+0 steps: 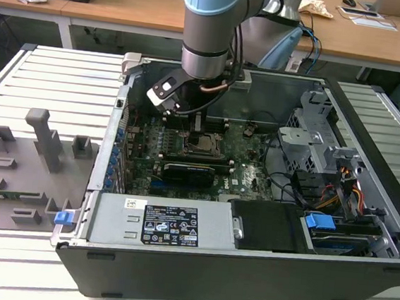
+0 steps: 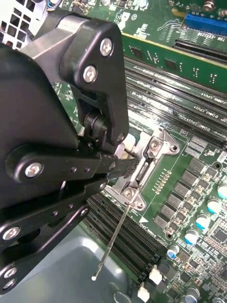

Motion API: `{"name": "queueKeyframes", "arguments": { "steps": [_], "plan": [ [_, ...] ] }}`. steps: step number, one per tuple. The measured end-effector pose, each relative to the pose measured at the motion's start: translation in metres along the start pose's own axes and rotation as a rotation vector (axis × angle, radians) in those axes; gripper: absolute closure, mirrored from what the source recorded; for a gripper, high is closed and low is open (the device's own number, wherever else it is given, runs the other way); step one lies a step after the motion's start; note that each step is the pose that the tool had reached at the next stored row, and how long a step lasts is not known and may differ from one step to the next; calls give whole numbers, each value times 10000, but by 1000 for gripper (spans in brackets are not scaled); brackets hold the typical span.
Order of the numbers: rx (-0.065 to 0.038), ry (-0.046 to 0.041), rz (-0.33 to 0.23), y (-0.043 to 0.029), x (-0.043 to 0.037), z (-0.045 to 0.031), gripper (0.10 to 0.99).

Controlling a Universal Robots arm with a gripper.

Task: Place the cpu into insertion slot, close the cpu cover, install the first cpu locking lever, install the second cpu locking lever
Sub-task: 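Close the cpu cover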

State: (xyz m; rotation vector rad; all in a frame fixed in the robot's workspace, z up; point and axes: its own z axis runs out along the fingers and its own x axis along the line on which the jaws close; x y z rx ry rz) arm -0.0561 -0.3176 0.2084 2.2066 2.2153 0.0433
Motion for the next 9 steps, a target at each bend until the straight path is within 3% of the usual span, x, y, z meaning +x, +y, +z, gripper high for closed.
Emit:
{"name": "queueKeyframes", "arguments": {
  "steps": [9],
  "plan": [
    [8,-2,0,168,-1,3,980]
  ]
}}
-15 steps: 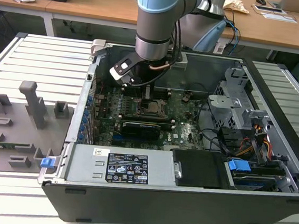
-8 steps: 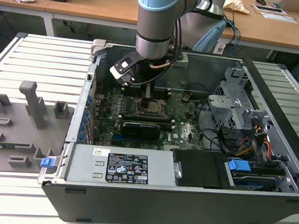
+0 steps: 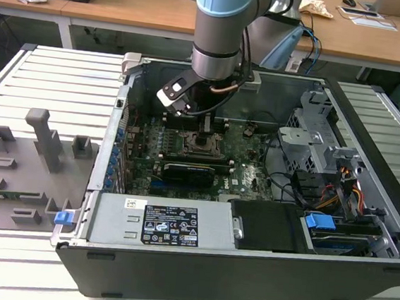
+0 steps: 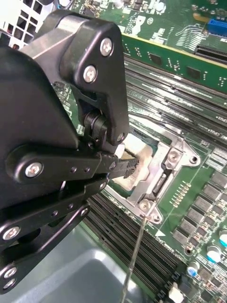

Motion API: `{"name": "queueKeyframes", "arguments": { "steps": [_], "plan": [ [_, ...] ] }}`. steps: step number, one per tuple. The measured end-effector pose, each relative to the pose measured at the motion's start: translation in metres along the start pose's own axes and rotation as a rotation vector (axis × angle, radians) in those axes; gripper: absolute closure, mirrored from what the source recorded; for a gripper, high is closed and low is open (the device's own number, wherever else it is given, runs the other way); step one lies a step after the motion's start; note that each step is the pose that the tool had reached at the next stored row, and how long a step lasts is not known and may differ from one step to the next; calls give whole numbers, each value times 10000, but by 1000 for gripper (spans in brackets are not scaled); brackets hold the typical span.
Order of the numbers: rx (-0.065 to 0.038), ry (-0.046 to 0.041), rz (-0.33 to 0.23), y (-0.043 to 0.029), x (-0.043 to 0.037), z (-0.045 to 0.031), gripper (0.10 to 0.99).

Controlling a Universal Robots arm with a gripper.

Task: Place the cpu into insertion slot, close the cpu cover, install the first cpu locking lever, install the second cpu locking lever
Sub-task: 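Close the cpu cover, then install the first cpu locking lever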

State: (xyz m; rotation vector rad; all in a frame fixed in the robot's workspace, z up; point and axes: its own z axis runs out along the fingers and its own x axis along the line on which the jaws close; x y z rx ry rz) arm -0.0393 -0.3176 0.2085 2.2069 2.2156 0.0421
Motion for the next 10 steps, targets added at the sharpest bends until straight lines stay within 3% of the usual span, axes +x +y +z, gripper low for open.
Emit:
{"name": "queueKeyframes", "arguments": {
  "steps": [10],
  "plan": [
    [1,-1,0,37,0,1,980]
  ]
}}
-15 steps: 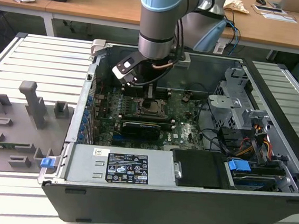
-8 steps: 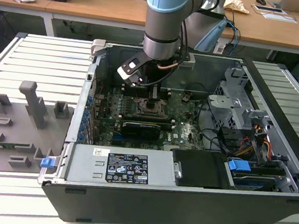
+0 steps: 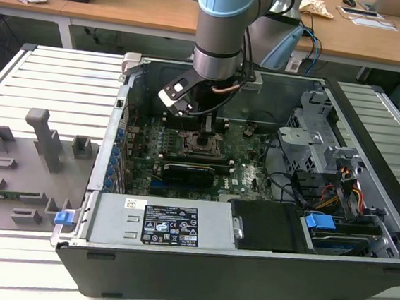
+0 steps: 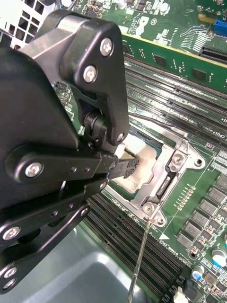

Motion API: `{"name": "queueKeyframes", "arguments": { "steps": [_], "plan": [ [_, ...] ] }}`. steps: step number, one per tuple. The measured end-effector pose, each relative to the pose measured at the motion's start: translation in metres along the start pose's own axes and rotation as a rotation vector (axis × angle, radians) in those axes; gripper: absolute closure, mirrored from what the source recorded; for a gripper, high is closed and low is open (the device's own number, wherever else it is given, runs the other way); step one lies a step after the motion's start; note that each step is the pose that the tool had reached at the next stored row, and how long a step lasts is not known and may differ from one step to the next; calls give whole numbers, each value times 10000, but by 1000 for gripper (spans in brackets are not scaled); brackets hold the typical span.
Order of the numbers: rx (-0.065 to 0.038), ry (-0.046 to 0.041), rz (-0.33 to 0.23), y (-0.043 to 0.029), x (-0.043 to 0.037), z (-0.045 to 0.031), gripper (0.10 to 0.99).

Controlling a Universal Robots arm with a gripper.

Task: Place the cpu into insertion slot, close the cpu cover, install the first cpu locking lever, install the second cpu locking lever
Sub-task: 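Install the first cpu locking lever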

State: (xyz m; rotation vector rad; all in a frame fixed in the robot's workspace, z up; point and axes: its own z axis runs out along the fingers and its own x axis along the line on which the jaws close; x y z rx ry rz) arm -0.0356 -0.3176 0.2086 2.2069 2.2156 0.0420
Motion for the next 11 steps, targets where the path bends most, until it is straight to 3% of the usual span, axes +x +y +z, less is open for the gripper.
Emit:
{"name": "queueKeyframes", "arguments": {
  "steps": [8,11],
  "plan": [
    [1,0,0,15,0,0,980],
    [0,-10,-1,17,3,-47,980]
  ]
}}
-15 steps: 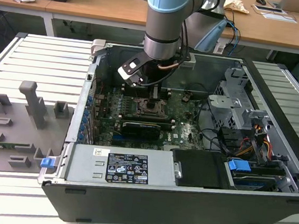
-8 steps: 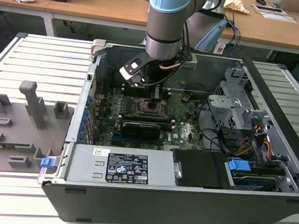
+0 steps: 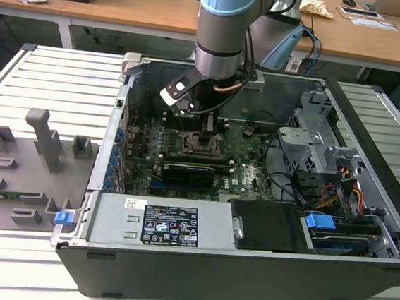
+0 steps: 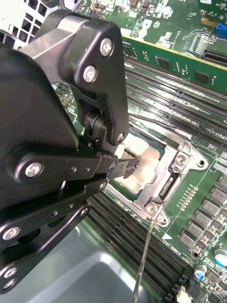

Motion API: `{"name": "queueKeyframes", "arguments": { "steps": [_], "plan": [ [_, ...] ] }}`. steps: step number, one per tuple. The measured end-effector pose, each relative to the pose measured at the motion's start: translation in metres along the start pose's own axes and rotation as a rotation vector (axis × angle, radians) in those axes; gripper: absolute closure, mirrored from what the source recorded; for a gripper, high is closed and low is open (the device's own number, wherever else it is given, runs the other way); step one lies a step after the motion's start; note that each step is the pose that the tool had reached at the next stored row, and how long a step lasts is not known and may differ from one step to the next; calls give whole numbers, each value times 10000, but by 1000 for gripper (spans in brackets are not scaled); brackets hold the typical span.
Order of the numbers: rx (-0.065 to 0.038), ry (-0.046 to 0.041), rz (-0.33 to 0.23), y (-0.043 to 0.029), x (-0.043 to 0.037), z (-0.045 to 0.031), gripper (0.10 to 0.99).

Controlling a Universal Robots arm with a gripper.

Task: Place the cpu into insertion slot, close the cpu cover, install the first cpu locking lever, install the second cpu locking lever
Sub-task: 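Install the first cpu locking lever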

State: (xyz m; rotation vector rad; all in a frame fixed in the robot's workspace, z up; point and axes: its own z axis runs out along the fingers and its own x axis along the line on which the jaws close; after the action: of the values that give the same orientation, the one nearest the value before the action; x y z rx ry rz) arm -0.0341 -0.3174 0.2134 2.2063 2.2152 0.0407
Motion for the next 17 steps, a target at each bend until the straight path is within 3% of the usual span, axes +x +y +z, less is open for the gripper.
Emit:
{"name": "queueKeyframes", "arguments": {
  "steps": [17],
  "plan": [
    [1,-1,1,0,1,-25,980]
  ]
}}
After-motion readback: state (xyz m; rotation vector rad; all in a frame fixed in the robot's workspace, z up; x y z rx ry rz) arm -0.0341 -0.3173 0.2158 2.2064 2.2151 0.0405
